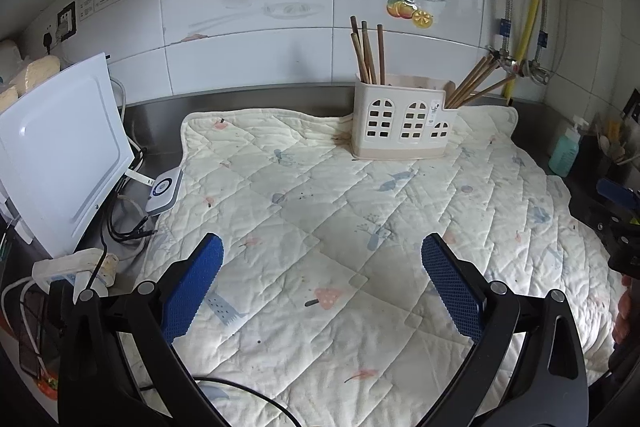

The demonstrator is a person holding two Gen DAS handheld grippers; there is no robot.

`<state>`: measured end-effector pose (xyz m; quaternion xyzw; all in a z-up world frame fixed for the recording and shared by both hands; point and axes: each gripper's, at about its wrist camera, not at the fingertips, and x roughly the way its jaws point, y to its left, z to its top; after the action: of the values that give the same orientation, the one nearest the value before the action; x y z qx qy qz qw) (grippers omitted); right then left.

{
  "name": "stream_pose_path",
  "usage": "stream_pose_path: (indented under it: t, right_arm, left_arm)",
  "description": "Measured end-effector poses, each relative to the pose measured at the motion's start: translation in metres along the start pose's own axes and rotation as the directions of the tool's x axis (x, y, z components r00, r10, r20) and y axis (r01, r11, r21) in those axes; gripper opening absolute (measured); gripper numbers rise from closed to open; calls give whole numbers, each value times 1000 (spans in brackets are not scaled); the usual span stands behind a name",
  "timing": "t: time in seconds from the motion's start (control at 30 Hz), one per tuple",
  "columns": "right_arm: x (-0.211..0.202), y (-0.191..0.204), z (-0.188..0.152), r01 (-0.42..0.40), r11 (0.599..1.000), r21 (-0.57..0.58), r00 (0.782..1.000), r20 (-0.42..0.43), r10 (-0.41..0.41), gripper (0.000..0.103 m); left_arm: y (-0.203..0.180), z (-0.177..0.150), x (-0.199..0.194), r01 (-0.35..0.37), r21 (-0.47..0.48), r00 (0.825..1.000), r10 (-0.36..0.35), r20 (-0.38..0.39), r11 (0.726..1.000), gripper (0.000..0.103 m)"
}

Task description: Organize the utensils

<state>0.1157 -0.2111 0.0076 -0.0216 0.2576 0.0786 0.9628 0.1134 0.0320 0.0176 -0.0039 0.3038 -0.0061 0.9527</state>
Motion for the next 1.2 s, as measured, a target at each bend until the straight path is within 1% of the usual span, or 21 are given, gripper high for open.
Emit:
stream_pose_path:
  t: [0.4, 1.07, 1.2]
  right_arm:
    - [3, 0, -1, -4, 1000, 6, 1000, -12, 4, 94]
    - [5, 2, -2, -12, 1000, 7, 1000, -20, 12, 94]
    - [6, 2, -3, -12, 1000, 8, 1000, -22, 12, 94]
  left_arm:
    - [-15, -2, 5, 24, 33, 1000, -23, -17, 999, 98]
    - [-16, -4, 10, 33, 26, 999, -33, -29, 999, 98]
    - [-18, -4, 10, 36, 40, 999, -34, -32, 999, 98]
